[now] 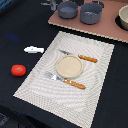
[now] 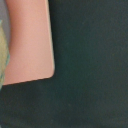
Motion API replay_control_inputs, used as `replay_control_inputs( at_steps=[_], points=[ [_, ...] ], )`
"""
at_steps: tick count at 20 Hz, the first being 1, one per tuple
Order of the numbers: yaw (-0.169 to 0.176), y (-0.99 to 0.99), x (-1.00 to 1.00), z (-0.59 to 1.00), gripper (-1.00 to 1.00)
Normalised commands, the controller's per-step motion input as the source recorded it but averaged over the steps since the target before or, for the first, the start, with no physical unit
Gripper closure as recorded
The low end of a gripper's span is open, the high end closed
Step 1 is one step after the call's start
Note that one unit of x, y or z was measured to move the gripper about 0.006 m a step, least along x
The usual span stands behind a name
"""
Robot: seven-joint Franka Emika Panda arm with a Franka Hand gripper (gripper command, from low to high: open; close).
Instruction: Place the pan onto the stove and place the fish and sausage into the pan.
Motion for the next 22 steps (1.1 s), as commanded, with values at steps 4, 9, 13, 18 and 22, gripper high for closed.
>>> replay_control_inputs(
  at_steps=[4,9,13,18,22],
  points=[
    [0.047,-0.91,0.00,-0.26,-1.00],
    [0.057,-0.85,-0.03,-0.23,-1.00],
    [0.072,-0.72,-0.09,-0.16,-1.00],
    [0.073,-0.46,-0.27,-0.36,-1.00],
    [0.062,-0.28,-0.32,-0.48,-1.00]
  ],
)
